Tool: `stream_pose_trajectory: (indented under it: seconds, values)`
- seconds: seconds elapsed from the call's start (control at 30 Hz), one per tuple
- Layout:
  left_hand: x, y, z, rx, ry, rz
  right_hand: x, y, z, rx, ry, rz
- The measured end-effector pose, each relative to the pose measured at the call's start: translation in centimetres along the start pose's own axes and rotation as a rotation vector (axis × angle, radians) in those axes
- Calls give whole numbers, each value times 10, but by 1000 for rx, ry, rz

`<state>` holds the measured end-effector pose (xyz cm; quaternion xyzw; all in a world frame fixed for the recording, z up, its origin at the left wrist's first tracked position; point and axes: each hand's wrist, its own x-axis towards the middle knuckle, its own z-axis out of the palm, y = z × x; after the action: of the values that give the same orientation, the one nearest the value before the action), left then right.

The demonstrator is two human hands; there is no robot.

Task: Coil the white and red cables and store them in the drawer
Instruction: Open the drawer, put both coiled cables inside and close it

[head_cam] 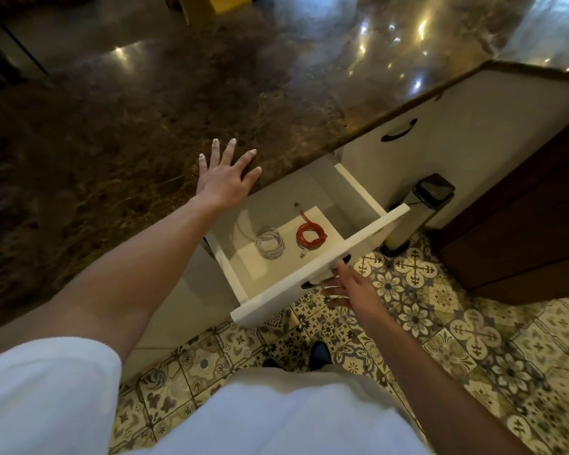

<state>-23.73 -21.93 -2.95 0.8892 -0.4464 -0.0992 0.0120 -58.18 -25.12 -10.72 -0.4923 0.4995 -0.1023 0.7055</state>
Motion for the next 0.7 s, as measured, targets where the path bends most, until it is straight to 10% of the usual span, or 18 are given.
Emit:
stream_pose_trajectory:
  seconds: [0.7]
  values:
    - [29, -13, -5, 45, 8, -67, 59, -20, 20, -26, -45, -16]
